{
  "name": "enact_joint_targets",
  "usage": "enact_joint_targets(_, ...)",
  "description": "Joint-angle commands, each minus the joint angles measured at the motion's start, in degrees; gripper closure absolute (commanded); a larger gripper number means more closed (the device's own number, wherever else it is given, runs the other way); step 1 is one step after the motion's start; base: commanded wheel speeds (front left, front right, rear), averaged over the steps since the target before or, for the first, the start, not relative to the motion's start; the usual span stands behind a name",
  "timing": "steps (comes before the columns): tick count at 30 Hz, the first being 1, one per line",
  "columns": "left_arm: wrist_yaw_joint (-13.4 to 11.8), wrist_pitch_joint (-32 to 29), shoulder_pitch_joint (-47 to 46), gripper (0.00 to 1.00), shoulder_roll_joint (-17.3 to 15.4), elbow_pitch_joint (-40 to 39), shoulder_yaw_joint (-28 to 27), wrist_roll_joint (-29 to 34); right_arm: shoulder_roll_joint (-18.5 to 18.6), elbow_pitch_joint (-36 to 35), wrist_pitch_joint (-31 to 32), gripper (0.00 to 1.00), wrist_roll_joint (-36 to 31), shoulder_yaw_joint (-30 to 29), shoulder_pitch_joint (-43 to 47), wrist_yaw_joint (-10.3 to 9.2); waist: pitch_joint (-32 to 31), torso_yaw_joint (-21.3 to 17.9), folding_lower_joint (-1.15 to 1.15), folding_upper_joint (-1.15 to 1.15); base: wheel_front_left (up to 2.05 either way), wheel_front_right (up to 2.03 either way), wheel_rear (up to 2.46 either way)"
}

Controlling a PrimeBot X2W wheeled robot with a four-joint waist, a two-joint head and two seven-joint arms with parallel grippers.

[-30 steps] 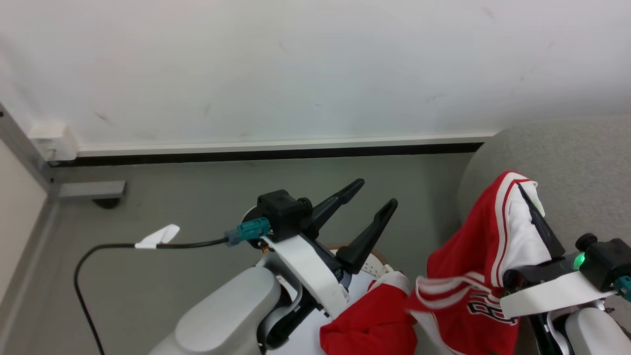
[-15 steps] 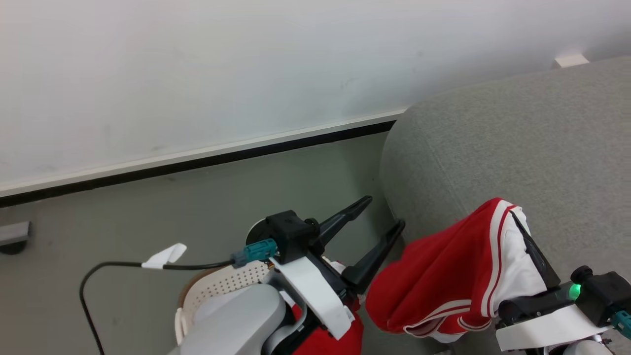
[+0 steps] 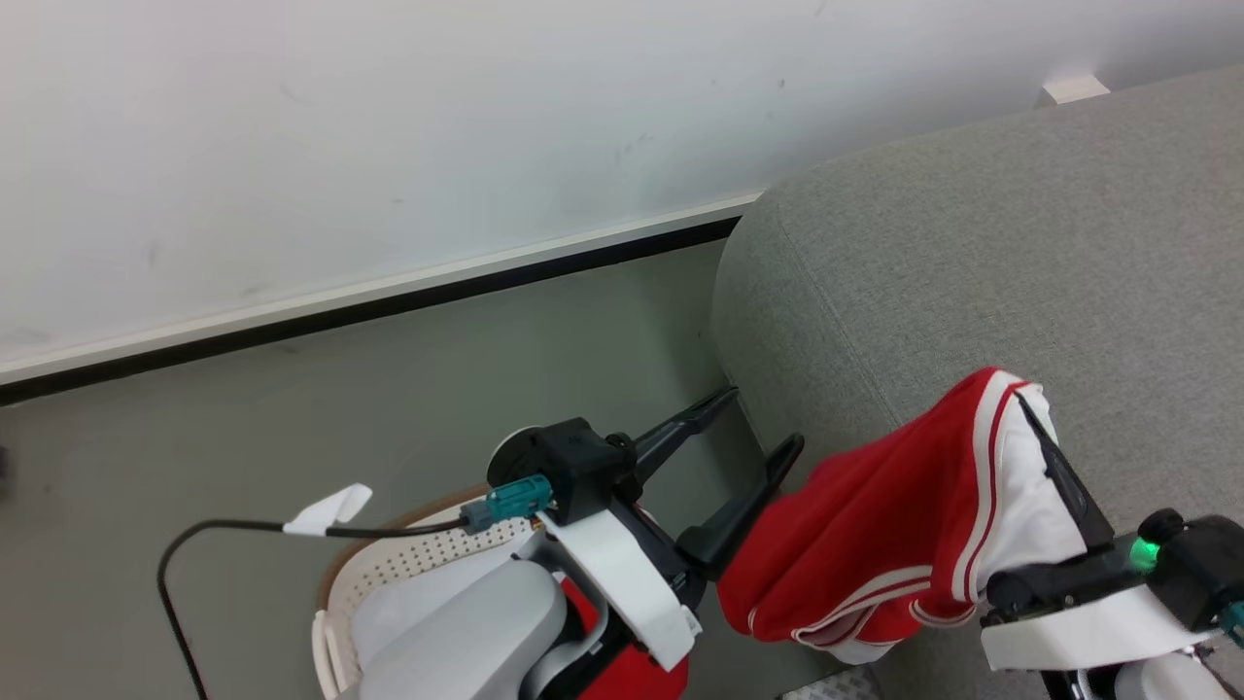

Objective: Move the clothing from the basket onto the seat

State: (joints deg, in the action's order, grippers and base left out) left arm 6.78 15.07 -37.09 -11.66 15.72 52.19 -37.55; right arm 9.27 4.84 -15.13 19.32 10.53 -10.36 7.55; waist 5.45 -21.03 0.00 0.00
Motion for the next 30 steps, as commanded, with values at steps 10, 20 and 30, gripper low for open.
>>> enact_joint_targets(10,0.4,-0.7,-1.8,0.0,-2.2,-0.6,0.5,1.1,6.4,-0.2,1.5,1.0,0.0,-1.1,-16.8,-0.12,6.6,2.2,0.0,0.0,0.0,0.0,0.0)
enact_joint_targets(20,0.5,-2.8,-5.4,0.0,-7.9,-5.8,-0.5,2.0,15.2,-4.1,10.1,1.0,-0.1,-9.9,-36.1,-0.12,20.3,6.4,0.0,0.0,0.0,0.0,0.0)
enact_joint_targets(30,0.5,-4.1,-8.0,0.0,-12.1,-10.9,-1.2,2.6,28.0,2.0,17.0,1.0,-5.0,-22.7,-49.6,-0.13,28.8,11.0,0.0,0.0,0.0,0.0,0.0)
